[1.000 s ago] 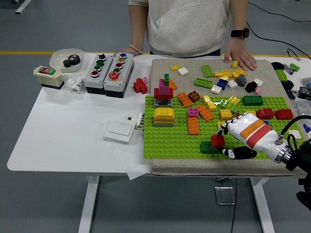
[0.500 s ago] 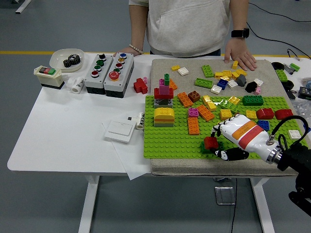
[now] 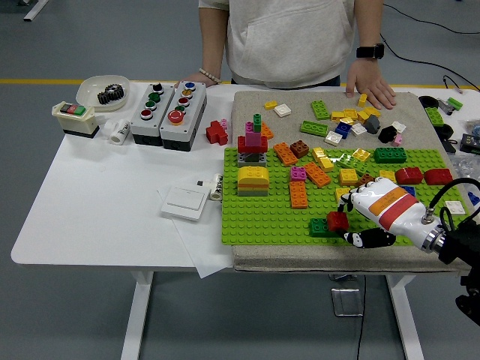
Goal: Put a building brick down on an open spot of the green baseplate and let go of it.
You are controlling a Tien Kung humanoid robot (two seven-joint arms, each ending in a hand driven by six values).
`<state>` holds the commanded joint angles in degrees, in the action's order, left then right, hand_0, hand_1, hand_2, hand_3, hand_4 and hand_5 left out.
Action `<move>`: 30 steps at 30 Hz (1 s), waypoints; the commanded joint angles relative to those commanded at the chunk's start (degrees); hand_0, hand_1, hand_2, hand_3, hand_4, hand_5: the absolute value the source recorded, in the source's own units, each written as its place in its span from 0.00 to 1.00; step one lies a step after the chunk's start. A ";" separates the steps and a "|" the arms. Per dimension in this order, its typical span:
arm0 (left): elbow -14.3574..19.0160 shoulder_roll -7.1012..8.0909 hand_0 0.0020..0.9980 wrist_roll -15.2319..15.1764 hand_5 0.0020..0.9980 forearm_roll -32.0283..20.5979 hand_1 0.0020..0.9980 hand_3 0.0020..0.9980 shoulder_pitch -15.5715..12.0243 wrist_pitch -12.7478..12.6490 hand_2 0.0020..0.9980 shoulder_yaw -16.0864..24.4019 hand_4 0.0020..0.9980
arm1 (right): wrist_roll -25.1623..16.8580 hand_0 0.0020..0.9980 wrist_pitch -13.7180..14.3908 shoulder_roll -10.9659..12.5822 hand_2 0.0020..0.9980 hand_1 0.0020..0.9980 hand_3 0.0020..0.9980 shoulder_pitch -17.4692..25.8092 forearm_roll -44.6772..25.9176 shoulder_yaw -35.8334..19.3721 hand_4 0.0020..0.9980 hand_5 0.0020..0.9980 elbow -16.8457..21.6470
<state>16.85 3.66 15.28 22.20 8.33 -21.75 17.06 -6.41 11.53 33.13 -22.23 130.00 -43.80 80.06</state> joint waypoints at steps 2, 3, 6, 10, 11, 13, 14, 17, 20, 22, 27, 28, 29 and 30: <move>0.01 0.00 0.74 0.05 0.67 0.15 0.72 0.59 0.00 0.00 0.72 0.07 0.64 | -0.08 0.29 0.08 -0.10 0.51 0.44 0.51 -0.07 0.00 0.04 0.67 0.46 -0.37; 0.01 0.00 0.74 0.06 0.67 0.17 0.72 0.59 -0.01 0.00 0.72 0.08 0.64 | -0.09 0.29 0.12 -0.17 0.51 0.44 0.51 -0.11 0.00 0.05 0.67 0.46 -0.57; 0.01 0.01 0.74 0.11 0.67 0.33 0.72 0.59 -0.01 0.02 0.72 0.16 0.64 | -0.12 0.29 0.19 -0.36 0.51 0.44 0.51 -0.24 0.00 0.11 0.68 0.47 -1.04; 0.00 0.01 0.74 0.17 0.67 0.49 0.72 0.59 -0.05 0.02 0.72 0.26 0.64 | -0.29 0.29 0.30 -0.59 0.51 0.44 0.51 -0.38 0.00 0.18 0.68 0.47 -1.54; 0.00 0.01 0.74 0.21 0.67 0.58 0.72 0.59 -0.09 0.03 0.72 0.31 0.64 | -0.34 0.29 0.37 -0.68 0.51 0.44 0.51 -0.41 0.00 0.22 0.68 0.47 -1.66; 0.00 0.01 0.74 0.26 0.67 0.71 0.72 0.59 -0.12 0.03 0.72 0.38 0.64 | -0.42 0.29 0.44 -0.75 0.51 0.44 0.51 -0.44 0.00 0.27 0.69 0.46 -1.75; 0.00 0.02 0.74 0.29 0.67 0.81 0.72 0.59 -0.14 0.05 0.72 0.41 0.64 | -0.43 0.29 0.45 -0.77 0.51 0.44 0.51 -0.44 0.00 0.31 0.69 0.46 -1.75; 0.00 0.02 0.74 0.31 0.67 0.91 0.72 0.59 -0.20 0.05 0.72 0.46 0.64 | -0.46 0.29 0.47 -0.82 0.51 0.44 0.51 -0.46 0.00 0.48 0.69 0.46 -1.79; 0.01 0.02 0.74 0.35 0.67 1.05 0.72 0.59 -0.22 0.06 0.72 0.51 0.64 | -0.57 0.29 0.54 -0.96 0.51 0.44 0.51 -0.50 0.00 0.48 0.69 0.46 -2.05; 0.01 0.02 0.74 0.37 0.67 1.13 0.72 0.59 -0.23 0.06 0.72 0.55 0.64 | -0.59 0.29 0.60 -1.04 0.51 0.44 0.51 -0.52 0.00 0.49 0.69 0.46 -2.22; 0.03 0.02 0.74 0.41 0.67 1.22 0.72 0.59 -0.25 0.05 0.72 0.63 0.64 | -0.75 0.29 0.78 -1.11 0.51 0.44 0.51 -0.50 0.00 0.55 0.69 0.46 -2.69; 0.03 0.02 0.74 0.40 0.67 1.20 0.72 0.59 -0.25 0.04 0.72 0.62 0.64 | -0.75 0.29 0.78 -1.11 0.51 0.44 0.51 -0.50 0.00 0.55 0.69 0.46 -2.72; 0.04 0.03 0.74 0.39 0.67 1.16 0.72 0.59 -0.23 0.05 0.72 0.59 0.64 | -0.76 0.29 0.80 -1.11 0.51 0.44 0.51 -0.51 0.00 0.55 0.69 0.46 -2.80; 0.04 0.04 0.74 0.39 0.67 1.14 0.72 0.59 -0.20 0.06 0.72 0.56 0.64 | -0.79 0.29 0.81 -1.11 0.51 0.44 0.51 -0.52 0.00 0.53 0.69 0.46 -2.91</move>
<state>16.89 3.70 15.67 23.35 8.13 -21.69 17.63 -7.20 12.33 32.03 -22.75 130.00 -43.27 77.15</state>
